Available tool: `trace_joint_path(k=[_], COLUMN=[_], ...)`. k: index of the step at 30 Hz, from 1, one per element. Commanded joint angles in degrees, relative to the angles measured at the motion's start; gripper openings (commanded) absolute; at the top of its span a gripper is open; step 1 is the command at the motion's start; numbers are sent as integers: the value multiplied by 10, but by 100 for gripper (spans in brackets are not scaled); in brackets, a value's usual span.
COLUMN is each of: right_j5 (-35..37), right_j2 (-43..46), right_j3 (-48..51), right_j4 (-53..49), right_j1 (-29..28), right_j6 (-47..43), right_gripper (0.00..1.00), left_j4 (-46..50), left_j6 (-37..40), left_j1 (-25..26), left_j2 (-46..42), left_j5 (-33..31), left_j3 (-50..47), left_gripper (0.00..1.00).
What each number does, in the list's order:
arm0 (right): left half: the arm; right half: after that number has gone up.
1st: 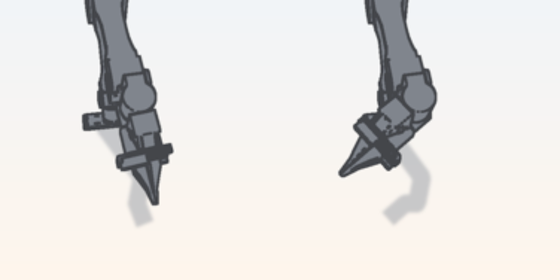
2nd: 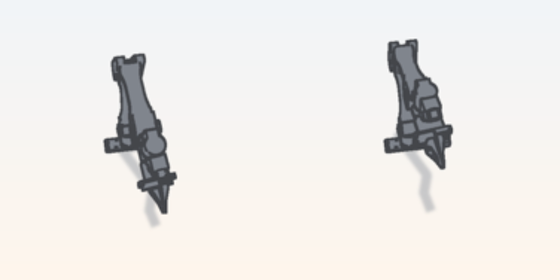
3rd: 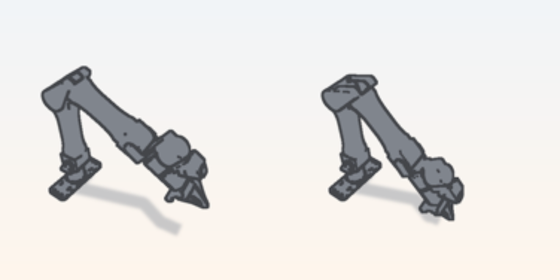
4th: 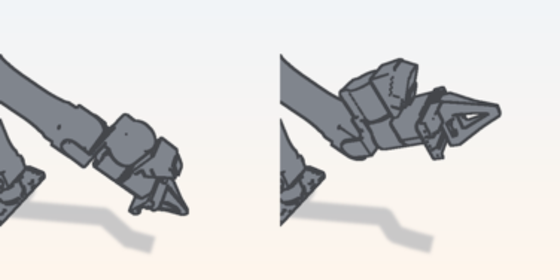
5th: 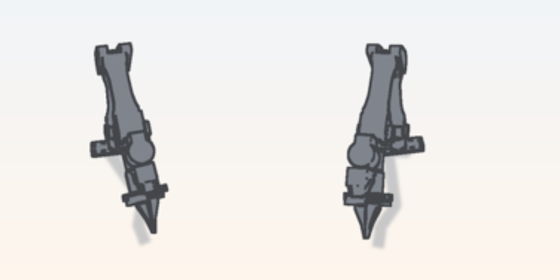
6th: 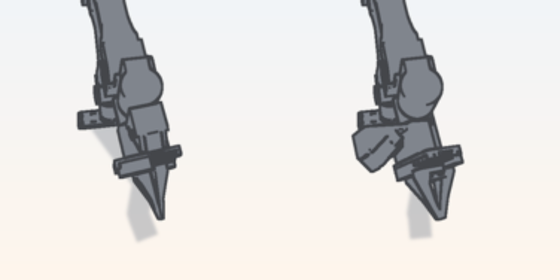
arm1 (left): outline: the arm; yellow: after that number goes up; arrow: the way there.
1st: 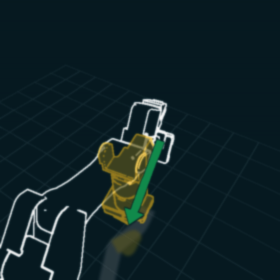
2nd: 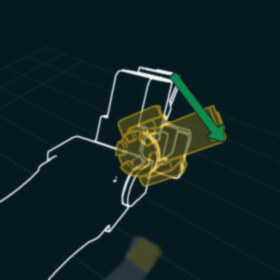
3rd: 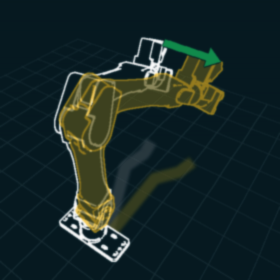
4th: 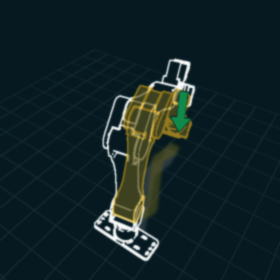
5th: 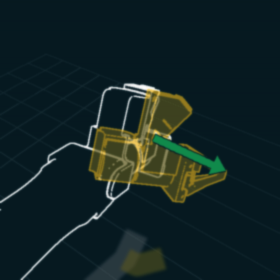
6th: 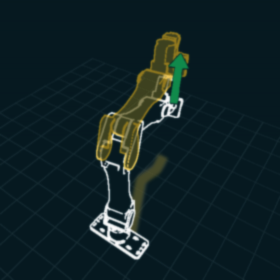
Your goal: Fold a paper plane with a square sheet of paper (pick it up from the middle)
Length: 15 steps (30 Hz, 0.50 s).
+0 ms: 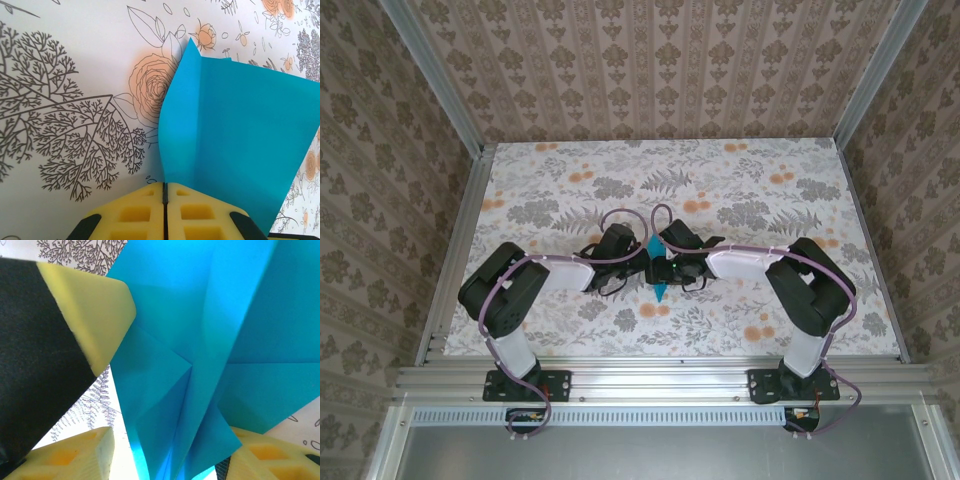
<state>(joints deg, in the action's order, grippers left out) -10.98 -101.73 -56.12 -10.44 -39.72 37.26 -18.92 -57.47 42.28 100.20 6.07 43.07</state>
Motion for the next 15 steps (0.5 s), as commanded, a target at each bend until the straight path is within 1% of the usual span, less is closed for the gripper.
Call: trace_joint_path(k=[1, 3, 10, 13, 15], right_j5=[-16, -9, 53, 71, 75], right_j2=[22, 21, 13, 12, 8], right_j3=[14, 12, -7, -14, -18], right_j4=[23, 20, -29, -44, -50], right_j1=[-4, -4, -4, -4, -4], right_j6=[-4, -1, 12, 14, 15], right_gripper=[56, 54, 35, 28, 23], left_j4=[-4, -6, -4, -4, -3], left_j6=[-7, -7, -8, -7, -6], left_j1=[-1, -1, -2, -2, -3], left_j2=[-14, -14, -17, -20, -23], left_j5=[2, 3, 4, 4, 4], left_j3=[-8, -9, -9, -10, -10], left_gripper=[9, 9, 10, 12, 16])
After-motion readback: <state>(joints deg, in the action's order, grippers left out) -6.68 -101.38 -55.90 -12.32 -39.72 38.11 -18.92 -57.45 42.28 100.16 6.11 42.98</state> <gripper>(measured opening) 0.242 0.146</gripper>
